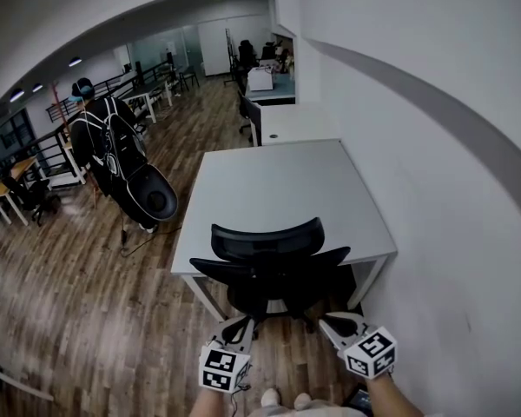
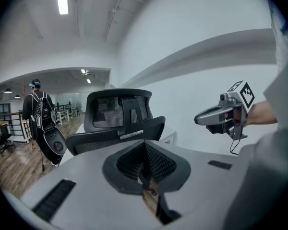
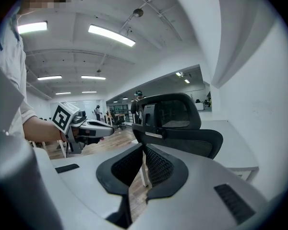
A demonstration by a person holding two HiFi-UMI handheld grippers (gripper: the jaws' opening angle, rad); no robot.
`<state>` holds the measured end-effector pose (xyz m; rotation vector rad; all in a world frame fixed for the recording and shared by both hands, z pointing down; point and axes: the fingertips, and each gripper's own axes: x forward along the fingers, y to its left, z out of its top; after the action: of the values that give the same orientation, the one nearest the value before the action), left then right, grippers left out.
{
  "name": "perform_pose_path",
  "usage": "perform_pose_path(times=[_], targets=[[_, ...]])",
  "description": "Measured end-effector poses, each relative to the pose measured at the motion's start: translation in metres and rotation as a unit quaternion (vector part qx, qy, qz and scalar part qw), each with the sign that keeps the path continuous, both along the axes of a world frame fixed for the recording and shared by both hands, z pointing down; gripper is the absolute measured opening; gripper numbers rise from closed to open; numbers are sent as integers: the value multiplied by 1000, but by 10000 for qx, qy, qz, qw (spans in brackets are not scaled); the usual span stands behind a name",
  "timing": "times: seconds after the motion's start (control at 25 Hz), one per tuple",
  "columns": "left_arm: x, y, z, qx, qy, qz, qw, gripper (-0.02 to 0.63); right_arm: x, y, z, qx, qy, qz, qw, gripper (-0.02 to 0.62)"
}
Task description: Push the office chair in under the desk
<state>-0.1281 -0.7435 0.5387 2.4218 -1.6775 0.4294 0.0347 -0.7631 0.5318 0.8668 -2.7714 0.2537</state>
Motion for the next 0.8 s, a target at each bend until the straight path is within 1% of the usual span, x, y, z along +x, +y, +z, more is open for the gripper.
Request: perform_pose_path(times=[0.16,0.32,0.56,0.8], targets=[[4,5,5,-67,-2,70,10000,2,-2,5,4,-84,-24,11,10000,46],[10,9,3,-63,38,135,9999,2,-2,5,3,-49,-18,49,10000,44],[7,7,0,-36,47,137,9999,3,-3,6,3,-84,22,2,10000,38],[6,7,-2,-36,44,145,9999,2,-2,5,0,-18,86,-3,10000,32]])
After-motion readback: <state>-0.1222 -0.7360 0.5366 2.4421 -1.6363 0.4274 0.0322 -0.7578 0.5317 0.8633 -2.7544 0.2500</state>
